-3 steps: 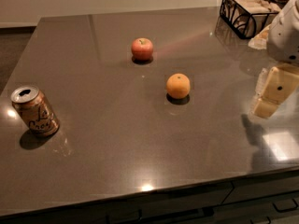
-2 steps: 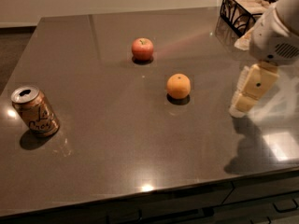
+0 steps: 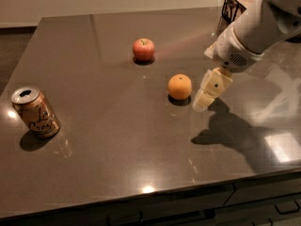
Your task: Pick orange
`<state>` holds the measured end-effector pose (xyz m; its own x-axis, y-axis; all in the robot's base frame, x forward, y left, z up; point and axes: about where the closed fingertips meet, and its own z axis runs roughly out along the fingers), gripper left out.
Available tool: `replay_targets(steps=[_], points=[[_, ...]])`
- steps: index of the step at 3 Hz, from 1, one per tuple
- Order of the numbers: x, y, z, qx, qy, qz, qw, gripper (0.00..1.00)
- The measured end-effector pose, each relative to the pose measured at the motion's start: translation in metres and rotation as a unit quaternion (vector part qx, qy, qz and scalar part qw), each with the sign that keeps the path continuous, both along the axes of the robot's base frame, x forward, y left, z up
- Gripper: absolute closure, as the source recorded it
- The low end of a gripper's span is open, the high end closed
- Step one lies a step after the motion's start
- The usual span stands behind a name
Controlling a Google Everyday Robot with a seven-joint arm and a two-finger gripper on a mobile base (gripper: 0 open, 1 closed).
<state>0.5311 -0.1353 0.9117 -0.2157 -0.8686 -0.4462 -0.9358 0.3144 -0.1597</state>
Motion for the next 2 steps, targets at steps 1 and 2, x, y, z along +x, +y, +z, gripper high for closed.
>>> replay_targets(steps=[1,2], points=[[0.011,0.025,-0.016,0.019,0.005,0.014,0.9997,0.00],[0.018,0.040,-0.030,0.024,0.009,0.024,0.9994,0.00]])
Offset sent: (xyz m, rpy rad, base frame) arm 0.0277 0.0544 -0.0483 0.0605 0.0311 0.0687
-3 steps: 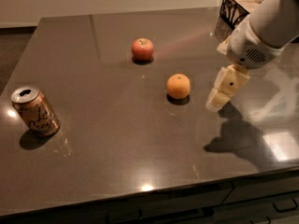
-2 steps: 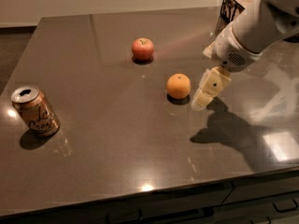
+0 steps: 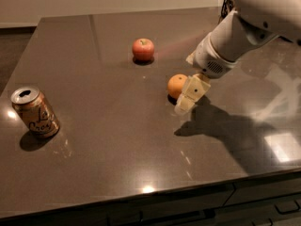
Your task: Pick orange
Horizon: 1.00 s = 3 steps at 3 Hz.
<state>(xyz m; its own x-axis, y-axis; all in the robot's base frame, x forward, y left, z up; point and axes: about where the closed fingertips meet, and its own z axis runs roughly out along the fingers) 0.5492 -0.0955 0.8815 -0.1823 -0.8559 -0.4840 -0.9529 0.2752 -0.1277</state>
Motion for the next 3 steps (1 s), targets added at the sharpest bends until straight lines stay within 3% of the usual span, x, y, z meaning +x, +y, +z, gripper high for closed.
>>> replay_targets(steps=[1,3], points=[[0.004,0.004,-0.012,-0.001,0.003,0.005,1.0000,0.00],[0.010,0.007,-0.025,-0.005,0.018,0.020,0.9996,0.41]])
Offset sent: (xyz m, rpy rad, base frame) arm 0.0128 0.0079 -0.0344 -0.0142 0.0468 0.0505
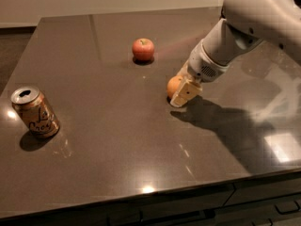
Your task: Pick orange
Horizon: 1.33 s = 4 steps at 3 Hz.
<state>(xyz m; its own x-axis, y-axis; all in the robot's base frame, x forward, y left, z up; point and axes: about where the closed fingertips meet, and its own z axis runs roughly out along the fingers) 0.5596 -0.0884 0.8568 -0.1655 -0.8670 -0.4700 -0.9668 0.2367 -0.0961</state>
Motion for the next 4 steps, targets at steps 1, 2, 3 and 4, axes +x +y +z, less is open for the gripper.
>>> replay_targets(steps=[1,2,3,4], points=[[0.002,0.000,0.007,0.001,-0.001,0.002,1.0000,0.64],[0.000,0.003,0.035,0.007,-0.016,0.015,0.9997,0.87],[-0.006,0.008,0.071,0.017,-0.038,0.036,0.9985,1.00],[-0.014,0.013,0.100,0.023,-0.056,0.059,0.9965,1.00]])
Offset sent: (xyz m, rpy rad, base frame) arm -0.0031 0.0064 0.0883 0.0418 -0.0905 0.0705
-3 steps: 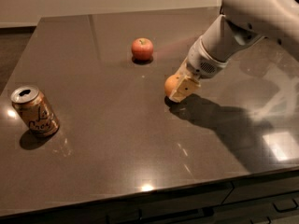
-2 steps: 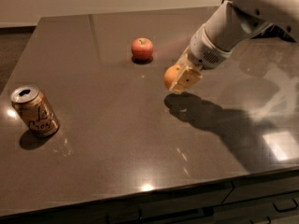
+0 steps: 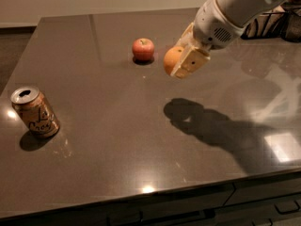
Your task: Pick orange
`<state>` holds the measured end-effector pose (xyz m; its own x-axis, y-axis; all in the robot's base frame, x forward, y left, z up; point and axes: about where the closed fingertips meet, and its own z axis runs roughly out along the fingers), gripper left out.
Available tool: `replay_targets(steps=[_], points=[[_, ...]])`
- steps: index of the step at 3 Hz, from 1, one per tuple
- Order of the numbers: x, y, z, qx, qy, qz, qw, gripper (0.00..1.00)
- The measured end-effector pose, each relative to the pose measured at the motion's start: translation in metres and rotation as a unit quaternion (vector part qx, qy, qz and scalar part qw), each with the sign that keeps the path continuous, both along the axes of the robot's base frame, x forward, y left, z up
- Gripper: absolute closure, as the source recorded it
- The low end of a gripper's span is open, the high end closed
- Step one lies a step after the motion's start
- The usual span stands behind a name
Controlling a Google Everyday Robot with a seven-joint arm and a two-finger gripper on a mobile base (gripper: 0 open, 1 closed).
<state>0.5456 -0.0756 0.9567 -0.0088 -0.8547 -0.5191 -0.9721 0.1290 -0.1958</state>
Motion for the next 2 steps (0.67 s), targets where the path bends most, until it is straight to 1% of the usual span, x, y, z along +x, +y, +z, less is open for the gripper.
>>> replay_targets(steps=[1,2], points=[[-0.0117,0.0070,0.0320,0.013,-0.023,0.036,0.9990,1.00],[-0.0119,0.0073,0.0326,0.013,-0.024,0.037,0.9989,1.00]])
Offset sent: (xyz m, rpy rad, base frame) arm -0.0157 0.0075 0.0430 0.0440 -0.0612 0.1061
